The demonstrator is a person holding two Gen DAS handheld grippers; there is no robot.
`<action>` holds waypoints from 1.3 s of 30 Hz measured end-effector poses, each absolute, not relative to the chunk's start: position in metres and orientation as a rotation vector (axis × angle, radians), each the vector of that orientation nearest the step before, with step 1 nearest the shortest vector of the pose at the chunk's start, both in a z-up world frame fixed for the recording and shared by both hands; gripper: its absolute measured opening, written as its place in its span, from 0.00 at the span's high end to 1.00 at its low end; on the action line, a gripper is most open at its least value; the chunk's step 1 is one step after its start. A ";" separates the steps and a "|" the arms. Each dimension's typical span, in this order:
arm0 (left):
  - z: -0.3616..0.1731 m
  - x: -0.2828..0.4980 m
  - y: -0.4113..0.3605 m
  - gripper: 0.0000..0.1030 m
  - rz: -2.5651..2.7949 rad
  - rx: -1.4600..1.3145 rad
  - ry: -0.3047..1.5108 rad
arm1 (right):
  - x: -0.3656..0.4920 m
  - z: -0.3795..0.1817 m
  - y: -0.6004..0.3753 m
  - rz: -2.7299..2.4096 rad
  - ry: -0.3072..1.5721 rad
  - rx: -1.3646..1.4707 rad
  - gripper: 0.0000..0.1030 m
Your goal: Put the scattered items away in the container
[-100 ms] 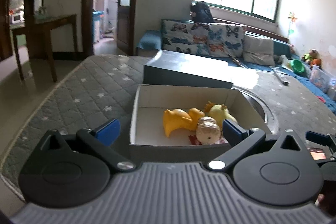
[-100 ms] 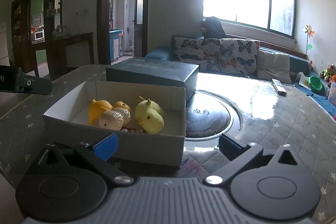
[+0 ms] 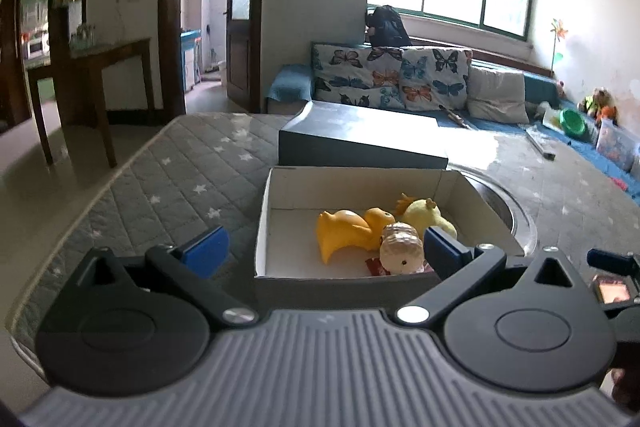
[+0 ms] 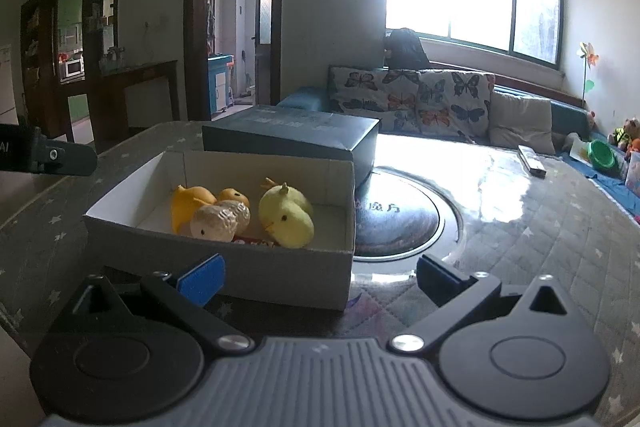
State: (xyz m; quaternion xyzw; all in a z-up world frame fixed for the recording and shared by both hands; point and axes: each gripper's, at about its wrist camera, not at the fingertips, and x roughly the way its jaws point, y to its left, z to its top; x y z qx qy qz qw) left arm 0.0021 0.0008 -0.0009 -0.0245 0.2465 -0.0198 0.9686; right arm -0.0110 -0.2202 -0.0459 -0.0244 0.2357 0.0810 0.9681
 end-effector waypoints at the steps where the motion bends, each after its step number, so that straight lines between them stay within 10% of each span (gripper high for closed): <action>1: -0.002 0.003 0.002 0.00 -0.048 -0.044 0.497 | -0.012 -0.046 -0.220 0.163 0.480 -0.050 0.00; 39: -0.056 0.009 -0.015 0.00 0.014 0.050 0.718 | -0.003 -0.075 -0.223 0.226 0.607 -0.036 0.00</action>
